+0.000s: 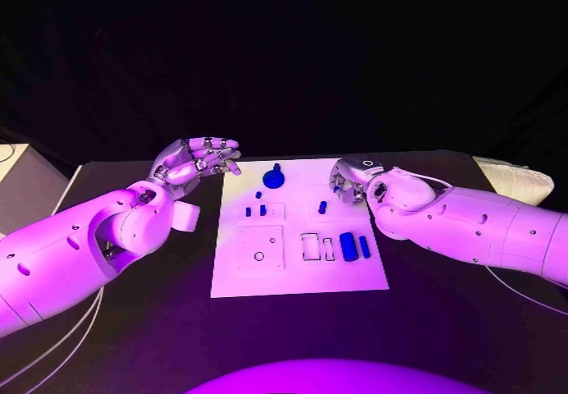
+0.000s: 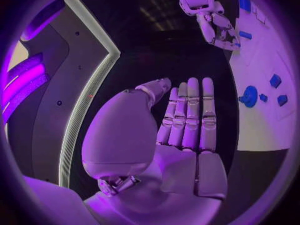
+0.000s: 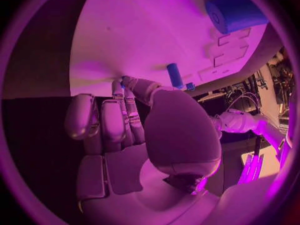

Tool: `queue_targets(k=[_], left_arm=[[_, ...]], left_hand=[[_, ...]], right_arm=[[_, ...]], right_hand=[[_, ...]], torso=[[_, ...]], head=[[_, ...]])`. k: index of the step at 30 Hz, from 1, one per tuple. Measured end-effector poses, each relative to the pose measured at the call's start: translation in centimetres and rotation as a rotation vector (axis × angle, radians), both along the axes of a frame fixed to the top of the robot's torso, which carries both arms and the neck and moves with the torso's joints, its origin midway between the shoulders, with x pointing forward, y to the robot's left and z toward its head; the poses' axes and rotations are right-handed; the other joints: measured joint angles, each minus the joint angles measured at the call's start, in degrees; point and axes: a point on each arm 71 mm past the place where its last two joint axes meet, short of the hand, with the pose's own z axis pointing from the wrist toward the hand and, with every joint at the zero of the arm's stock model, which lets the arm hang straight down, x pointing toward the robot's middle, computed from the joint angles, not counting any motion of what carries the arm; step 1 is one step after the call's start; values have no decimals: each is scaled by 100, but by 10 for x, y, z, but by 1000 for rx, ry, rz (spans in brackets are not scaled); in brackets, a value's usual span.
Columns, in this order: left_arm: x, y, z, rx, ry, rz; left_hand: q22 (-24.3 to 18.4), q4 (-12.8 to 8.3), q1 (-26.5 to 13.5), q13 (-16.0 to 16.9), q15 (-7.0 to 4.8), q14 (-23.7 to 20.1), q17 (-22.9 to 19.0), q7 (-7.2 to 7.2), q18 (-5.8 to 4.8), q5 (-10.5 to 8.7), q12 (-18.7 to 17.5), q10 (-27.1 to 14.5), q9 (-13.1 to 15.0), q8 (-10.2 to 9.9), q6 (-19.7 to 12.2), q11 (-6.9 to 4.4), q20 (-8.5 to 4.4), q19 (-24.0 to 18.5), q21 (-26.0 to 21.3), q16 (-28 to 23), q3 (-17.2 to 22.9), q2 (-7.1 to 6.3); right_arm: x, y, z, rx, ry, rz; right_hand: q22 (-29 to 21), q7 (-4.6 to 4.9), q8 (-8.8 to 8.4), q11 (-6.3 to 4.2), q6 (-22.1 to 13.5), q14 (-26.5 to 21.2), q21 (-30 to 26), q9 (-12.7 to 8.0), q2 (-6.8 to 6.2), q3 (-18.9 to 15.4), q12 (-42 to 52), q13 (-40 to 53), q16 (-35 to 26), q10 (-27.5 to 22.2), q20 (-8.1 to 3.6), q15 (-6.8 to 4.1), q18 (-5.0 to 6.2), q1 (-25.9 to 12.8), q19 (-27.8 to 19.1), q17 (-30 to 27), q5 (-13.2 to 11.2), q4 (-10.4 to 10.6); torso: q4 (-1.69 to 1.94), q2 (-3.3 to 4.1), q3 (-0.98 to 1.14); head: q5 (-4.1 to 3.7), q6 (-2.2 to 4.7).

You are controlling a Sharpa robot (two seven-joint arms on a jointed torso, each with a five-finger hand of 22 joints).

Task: Assemble the parts on the task board

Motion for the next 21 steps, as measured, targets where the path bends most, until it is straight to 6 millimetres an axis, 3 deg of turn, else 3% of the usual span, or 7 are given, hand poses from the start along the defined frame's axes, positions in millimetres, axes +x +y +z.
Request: queue_targets(k=[21], left_arm=[[0, 4, -6, 8, 12, 18]], left_hand=[[-10, 0, 0, -4, 0, 0, 20, 32, 0, 0, -43, 0, 0, -29, -32, 0, 0, 0, -22, -30, 0, 0]], right_arm=[[-12, -7, 33, 124, -87, 22]], right_hand=[[-1, -7, 22, -11, -13, 0, 66, 13, -2, 2, -20, -12, 56, 11, 0, 1, 1, 0, 42, 36, -22, -3]], torso=[[-3, -4, 2]], head=[[19, 9]])
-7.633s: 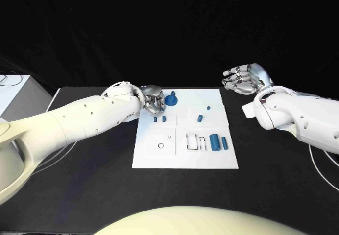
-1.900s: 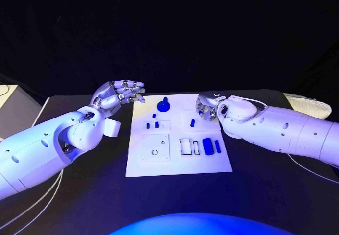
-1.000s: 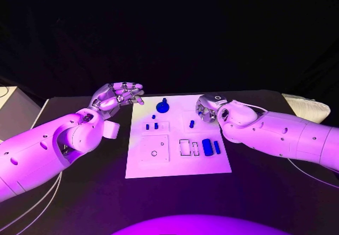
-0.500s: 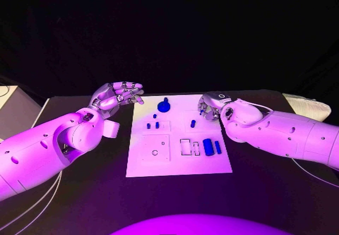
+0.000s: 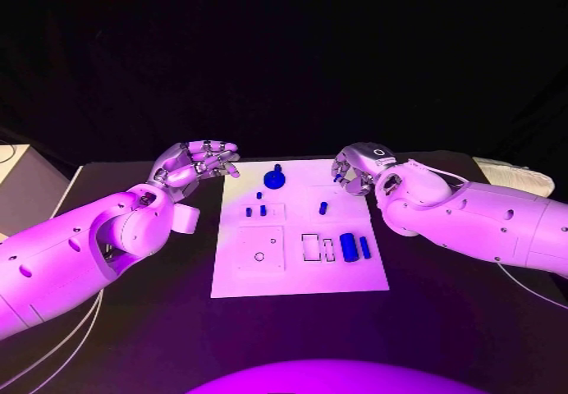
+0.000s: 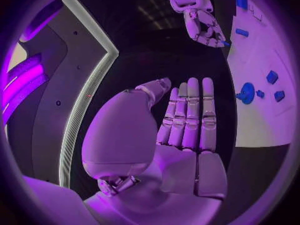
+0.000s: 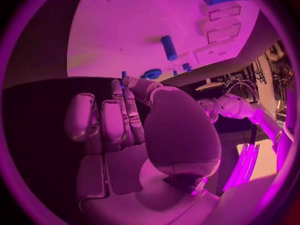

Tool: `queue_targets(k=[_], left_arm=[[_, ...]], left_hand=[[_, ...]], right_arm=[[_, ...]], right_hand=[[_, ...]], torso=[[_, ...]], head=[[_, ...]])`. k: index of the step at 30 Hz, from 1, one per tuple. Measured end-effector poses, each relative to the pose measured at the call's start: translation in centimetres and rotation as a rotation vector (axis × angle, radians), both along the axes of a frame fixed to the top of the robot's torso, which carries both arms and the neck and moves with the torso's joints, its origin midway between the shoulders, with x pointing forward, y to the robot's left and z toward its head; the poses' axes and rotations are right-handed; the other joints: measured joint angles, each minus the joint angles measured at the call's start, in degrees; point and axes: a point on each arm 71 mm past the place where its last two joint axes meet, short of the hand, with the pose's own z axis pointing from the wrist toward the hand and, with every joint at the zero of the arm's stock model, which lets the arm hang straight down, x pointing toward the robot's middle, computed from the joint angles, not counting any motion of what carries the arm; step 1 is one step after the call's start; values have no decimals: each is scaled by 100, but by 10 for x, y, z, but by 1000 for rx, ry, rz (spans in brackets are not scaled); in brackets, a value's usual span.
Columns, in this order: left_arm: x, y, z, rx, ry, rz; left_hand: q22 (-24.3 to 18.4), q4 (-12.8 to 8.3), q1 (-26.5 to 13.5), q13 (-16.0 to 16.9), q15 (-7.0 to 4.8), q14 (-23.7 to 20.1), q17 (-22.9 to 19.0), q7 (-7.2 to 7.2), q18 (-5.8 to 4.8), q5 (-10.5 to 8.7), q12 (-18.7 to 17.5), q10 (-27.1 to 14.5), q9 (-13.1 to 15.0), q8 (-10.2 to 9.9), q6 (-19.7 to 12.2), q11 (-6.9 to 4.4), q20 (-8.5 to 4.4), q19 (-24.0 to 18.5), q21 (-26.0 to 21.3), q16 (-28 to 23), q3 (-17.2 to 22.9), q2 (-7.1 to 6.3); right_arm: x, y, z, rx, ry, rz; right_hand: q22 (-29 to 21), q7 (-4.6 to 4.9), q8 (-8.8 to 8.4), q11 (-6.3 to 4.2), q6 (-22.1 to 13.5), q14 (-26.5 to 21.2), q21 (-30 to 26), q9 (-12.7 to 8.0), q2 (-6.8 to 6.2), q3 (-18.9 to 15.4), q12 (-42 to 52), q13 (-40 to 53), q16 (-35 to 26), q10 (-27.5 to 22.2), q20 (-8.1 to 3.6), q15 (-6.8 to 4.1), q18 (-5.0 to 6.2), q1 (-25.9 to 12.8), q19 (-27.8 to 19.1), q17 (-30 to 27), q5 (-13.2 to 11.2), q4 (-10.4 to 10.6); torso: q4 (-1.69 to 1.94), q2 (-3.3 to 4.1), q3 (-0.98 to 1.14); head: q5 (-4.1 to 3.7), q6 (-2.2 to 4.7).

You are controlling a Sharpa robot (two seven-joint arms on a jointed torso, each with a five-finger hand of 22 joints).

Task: Assemble the parts on the task board

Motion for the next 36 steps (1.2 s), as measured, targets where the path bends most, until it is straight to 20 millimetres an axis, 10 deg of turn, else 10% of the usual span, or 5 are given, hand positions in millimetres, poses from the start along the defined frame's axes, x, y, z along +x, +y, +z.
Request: queue_targets(k=[16, 36], left_arm=[[-2, -5, 1, -7, -4, -6], [-2, -11, 2, -15, -6, -17]], left_hand=[[1, -16, 0, -5, 0, 0, 4, 0, 1, 0, 0, 0, -6, 0, 0, 0, 21, 21, 0, -21, -16, 0], [-5, -15, 0, -4, 0, 0, 9, -1, 1, 0, 0, 0, -5, 0, 1, 0, 21, 21, -22, -21, -15, 0]], right_arm=[[-41, 56, 10, 101, -10, 179], [-78, 115, -31, 56, 111, 323]], right_hand=[[-1, -8, -2, -9, -13, -20, 23, 7, -1, 15, -26, 3, 0, 9, 0, -20, 0, 0, 0, 9, -22, -15], [3, -16, 6, -18, -25, -20, 23, 6, -17, 14, 4, -3, 0, 18, 0, -20, 1, -16, -1, -6, -16, -15]], torso=[[9, -8, -10], [34, -19, -36]], head=[[157, -42], [522, -232]])
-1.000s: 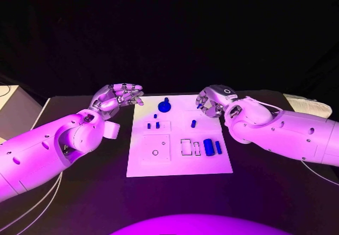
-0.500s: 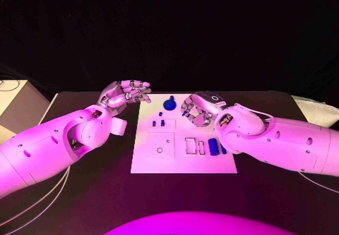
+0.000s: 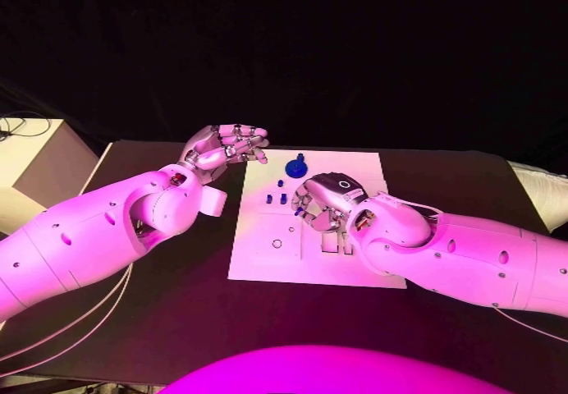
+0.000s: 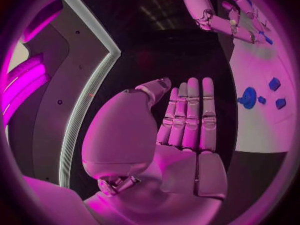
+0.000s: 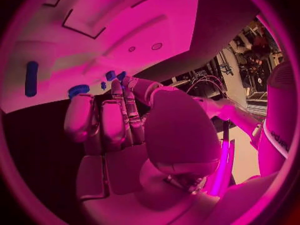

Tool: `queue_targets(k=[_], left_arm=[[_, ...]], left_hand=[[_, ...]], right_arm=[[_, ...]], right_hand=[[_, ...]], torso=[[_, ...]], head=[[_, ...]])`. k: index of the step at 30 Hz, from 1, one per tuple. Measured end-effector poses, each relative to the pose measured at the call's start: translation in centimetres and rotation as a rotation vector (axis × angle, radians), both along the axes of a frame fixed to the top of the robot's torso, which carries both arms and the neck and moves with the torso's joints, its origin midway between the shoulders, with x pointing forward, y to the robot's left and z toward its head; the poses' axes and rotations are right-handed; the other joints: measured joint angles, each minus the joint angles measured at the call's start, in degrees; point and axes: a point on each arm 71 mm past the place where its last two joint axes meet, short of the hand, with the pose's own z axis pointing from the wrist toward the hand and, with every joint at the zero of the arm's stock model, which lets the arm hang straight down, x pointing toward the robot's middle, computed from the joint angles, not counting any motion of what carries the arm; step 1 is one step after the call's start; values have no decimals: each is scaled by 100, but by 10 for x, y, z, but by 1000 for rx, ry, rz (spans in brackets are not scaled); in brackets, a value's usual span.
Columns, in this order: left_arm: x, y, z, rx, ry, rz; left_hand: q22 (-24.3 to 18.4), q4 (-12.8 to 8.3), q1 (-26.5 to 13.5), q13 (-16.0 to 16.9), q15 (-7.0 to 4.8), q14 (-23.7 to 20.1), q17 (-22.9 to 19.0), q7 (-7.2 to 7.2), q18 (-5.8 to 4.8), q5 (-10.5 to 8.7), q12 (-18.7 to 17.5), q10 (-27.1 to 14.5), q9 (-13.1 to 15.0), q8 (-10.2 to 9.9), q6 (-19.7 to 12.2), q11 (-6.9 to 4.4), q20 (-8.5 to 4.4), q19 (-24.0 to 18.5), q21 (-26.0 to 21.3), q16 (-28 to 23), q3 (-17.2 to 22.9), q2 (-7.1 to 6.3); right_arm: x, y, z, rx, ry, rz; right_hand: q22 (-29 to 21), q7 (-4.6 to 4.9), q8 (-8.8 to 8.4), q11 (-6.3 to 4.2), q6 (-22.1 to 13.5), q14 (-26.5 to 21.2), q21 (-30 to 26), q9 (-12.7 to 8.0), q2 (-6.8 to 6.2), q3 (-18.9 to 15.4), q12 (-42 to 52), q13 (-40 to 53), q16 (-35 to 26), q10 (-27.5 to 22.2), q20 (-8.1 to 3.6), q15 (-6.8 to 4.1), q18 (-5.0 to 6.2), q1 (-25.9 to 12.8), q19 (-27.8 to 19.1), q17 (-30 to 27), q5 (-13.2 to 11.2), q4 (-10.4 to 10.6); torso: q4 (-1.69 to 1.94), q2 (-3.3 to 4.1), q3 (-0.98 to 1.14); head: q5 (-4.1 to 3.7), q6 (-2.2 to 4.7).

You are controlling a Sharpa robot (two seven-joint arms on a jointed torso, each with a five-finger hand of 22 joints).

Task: Assemble the parts on the task board

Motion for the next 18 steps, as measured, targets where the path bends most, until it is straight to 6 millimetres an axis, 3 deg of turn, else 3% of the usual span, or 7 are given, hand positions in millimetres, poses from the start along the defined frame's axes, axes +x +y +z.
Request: queue_targets(k=[8, 18], left_arm=[[0, -1, 0, -1, 0, -2], [0, -1, 0, -1, -1, -2]], left_hand=[[0, 0, 0, 0, 0, 0, 4, 0, 0, 0, 0, 0, 0, 0, 0, 0, 0, 0, 0, 0, 0, 0], [-5, 0, 0, 1, 0, 0, 11, 0, 0, 0, 0, 0, 0, 0, 0, 0, 0, 0, 0, -26, 0, 0]], right_arm=[[-7, 8, -10, -31, 26, 16], [-8, 12, -15, -61, 34, 14]], right_hand=[[-1, -3, 0, 0, -15, 0, 0, 1, -13, 0, 0, 5, 0, 0, 0, 0, 0, -13, 0, 0, 0, 0], [-2, -3, -1, 0, -16, 0, 0, 6, -4, -1, -2, 5, 0, 0, 0, 0, 0, -4, 0, 0, -1, 0]], torso=[[-3, 1, 7], [-10, 3, 14]], head=[[80, -70], [109, -108]])
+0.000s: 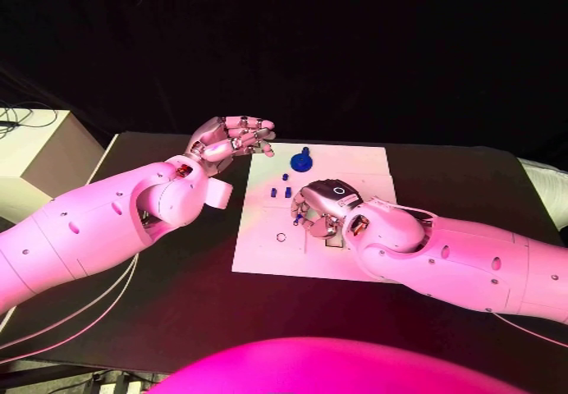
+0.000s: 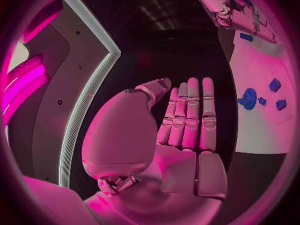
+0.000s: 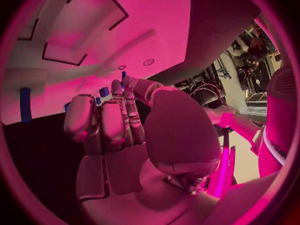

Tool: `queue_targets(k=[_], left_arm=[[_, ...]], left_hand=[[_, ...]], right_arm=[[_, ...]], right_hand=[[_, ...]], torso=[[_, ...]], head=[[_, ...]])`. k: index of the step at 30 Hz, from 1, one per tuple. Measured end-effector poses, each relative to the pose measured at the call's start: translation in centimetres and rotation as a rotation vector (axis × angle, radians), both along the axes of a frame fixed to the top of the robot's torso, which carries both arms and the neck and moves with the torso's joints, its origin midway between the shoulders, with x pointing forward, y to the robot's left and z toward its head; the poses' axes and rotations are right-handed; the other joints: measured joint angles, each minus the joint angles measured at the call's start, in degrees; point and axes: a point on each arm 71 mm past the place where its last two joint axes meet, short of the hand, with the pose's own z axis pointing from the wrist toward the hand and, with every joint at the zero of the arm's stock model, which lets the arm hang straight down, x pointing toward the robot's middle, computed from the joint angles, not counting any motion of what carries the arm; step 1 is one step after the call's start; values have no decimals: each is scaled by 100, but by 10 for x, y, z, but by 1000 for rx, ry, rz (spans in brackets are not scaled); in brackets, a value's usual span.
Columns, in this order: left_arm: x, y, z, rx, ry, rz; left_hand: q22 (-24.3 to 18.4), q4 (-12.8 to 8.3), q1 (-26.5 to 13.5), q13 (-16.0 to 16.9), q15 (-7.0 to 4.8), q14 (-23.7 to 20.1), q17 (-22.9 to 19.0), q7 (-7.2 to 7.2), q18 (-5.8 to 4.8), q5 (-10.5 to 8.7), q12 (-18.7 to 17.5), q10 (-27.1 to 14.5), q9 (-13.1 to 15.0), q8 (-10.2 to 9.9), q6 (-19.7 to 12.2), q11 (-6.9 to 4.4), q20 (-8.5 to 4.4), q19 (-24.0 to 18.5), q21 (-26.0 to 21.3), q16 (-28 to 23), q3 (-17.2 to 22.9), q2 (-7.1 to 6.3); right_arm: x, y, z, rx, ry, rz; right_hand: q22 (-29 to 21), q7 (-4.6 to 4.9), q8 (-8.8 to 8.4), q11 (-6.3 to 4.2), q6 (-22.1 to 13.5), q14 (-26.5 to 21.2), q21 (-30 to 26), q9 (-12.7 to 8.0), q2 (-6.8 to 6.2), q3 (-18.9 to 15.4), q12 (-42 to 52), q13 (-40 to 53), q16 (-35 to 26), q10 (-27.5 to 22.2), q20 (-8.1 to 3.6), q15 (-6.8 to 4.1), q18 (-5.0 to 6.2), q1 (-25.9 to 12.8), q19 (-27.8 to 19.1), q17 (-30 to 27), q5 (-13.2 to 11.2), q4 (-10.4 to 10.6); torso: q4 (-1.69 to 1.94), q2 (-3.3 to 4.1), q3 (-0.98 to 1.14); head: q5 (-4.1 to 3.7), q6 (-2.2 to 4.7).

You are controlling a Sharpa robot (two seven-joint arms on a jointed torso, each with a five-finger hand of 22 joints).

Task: Assemble the parts on the task board

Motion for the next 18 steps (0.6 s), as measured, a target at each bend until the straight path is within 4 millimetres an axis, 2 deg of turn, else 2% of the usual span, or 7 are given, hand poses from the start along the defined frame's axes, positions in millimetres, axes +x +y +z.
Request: queue_targets(k=[18], left_arm=[[0, 0, 0, 0, 1, -2]], left_hand=[[0, 0, 0, 0, 0, 0, 6, 0, 0, 0, 0, 0, 0, 0, 0, 0, 0, 0, 0, 0, 0, 0]], right_arm=[[2, 1, -4, -22, -9, -24]], right_hand=[[-1, 17, -19, 0, 16, 0, 0, 2, 15, -1, -22, -7, 0, 0, 0, 0, 0, 15, 0, 0, -5, 0]], torso=[[1, 12, 3]], head=[[-8, -14]])
